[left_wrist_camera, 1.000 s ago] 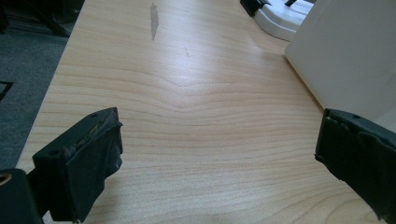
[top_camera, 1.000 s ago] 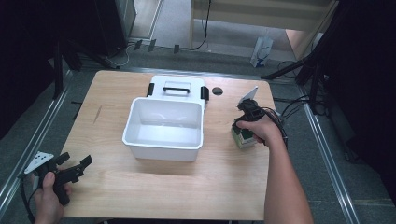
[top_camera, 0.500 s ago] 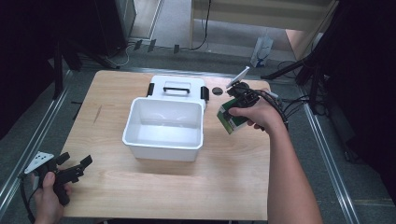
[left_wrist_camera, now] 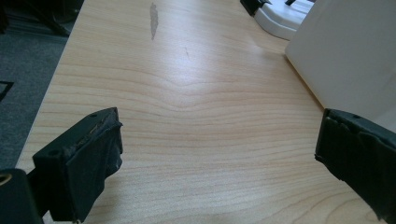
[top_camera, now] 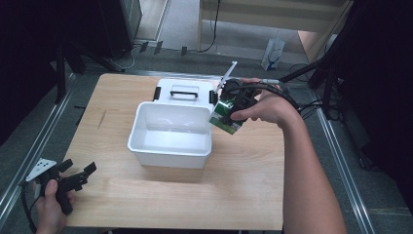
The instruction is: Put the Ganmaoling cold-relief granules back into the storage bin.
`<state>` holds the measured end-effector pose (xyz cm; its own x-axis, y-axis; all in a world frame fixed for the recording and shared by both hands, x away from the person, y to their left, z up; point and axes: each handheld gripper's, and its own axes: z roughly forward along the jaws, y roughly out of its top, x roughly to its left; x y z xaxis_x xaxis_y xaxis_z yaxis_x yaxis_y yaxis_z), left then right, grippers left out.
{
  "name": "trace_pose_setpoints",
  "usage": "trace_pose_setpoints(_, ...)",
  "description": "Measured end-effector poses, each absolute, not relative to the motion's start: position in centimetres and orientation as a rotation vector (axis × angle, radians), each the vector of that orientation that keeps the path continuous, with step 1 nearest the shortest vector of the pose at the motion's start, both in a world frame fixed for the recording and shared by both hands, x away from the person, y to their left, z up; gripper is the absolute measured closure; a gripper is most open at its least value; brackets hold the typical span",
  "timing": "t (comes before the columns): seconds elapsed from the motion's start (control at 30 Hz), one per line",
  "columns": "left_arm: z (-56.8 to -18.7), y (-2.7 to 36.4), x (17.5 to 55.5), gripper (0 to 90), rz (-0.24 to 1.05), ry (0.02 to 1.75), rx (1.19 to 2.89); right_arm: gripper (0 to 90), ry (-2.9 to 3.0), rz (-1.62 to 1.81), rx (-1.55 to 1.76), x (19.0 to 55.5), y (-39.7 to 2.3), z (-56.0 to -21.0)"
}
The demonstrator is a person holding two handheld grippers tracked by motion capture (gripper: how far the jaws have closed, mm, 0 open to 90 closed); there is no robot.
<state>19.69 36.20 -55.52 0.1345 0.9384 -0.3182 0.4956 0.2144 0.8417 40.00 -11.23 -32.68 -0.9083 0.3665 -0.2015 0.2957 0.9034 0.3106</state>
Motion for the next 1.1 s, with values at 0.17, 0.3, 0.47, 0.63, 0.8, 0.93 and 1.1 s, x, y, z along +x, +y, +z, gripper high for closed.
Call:
trace_pose_setpoints(0.17,-55.5,36.2,19.7,1.2,0.566,1.503,1.422,16.4,2.819,0.400,0.361,39.2,-9.4,-31.6)
trace_pose_setpoints(0.3,-55.5,36.2,19.7,1.2,0.564,1.503,1.426,16.4,2.846,0.381,0.256,38.5,-7.7,-31.3)
trace_pose_setpoints(0.47,-55.5,36.2,19.7,1.2,0.563,1.502,1.427,16.3,2.866,0.378,0.167,38.3,-6.0,-31.4)
trace_pose_setpoints(0.63,-55.5,36.2,19.7,1.2,0.562,1.502,1.427,16.3,2.883,0.372,0.098,38.2,-4.8,-31.6)
trace_pose_setpoints(0.8,-55.5,36.2,19.7,1.2,0.561,1.502,1.425,16.3,2.904,0.359,0.043,38.1,-3.3,-32.4)
trace_pose_setpoints(0.93,-55.5,36.3,19.7,1.2,0.560,1.502,1.427,16.2,2.905,0.330,0.017,37.9,-2.7,-33.0)
trace_pose_setpoints(1.1,-55.5,36.2,19.7,1.2,0.559,1.503,1.421,16.2,2.910,0.325,0.002,38.1,-2.2,-33.7)
